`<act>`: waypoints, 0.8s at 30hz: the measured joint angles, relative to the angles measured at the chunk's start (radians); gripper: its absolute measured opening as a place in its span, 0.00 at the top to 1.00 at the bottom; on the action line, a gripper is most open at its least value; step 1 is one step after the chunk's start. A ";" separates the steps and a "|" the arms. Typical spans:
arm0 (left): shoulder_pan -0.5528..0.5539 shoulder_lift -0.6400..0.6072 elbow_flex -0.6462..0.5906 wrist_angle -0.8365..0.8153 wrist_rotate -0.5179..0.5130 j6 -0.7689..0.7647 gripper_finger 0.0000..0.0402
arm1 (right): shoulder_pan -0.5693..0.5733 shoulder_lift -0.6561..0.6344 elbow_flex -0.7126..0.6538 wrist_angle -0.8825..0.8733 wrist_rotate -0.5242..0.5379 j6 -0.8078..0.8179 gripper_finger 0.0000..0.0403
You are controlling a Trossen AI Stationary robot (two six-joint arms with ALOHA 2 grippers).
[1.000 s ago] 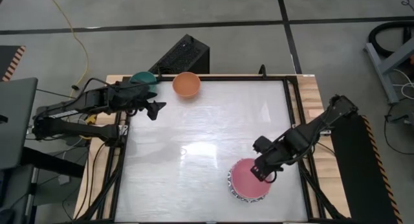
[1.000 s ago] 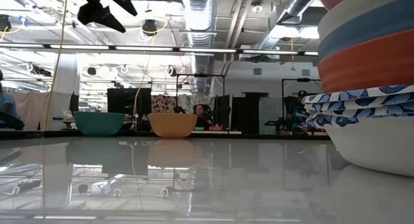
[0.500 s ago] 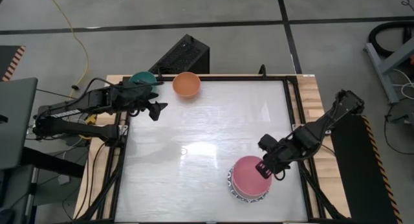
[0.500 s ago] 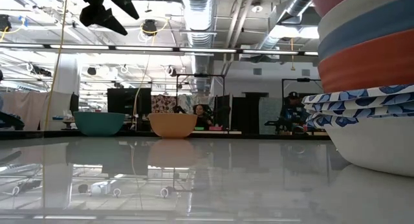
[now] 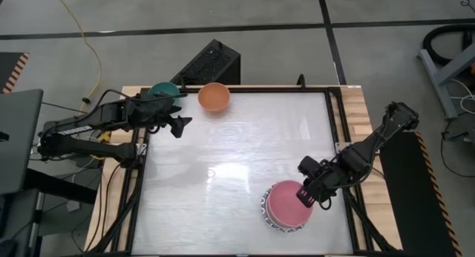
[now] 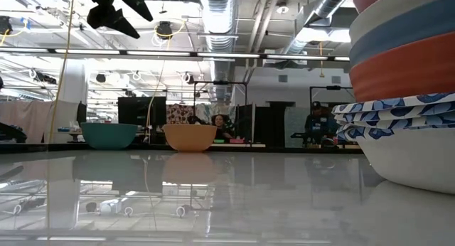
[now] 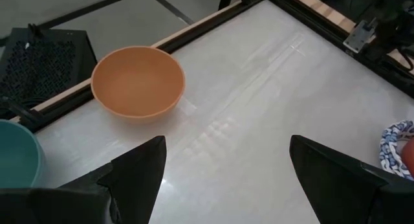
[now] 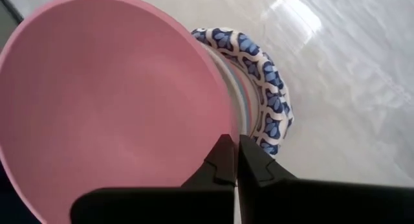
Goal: Nest bowls inside each other
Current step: Stack the pink bowl on top of the gray bowl
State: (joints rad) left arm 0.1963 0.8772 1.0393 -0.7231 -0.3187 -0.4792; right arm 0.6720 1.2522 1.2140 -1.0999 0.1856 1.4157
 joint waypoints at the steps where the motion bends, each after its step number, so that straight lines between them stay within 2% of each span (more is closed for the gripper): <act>1: 0.000 0.000 0.000 0.000 0.000 0.000 0.21 | 0.000 0.000 0.000 0.007 0.000 -0.007 0.98; 11: 0.000 0.000 0.000 0.000 -0.001 -0.003 0.21 | 0.021 0.012 -0.004 0.063 0.036 -0.050 0.98; 24: 0.000 0.000 0.000 0.005 -0.011 -0.004 0.21 | 0.020 0.010 -0.105 0.147 0.023 -0.027 0.98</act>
State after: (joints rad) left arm 0.1961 0.8772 1.0393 -0.7178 -0.3294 -0.4828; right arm 0.6925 1.2621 1.1088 -0.9527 0.2081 1.3887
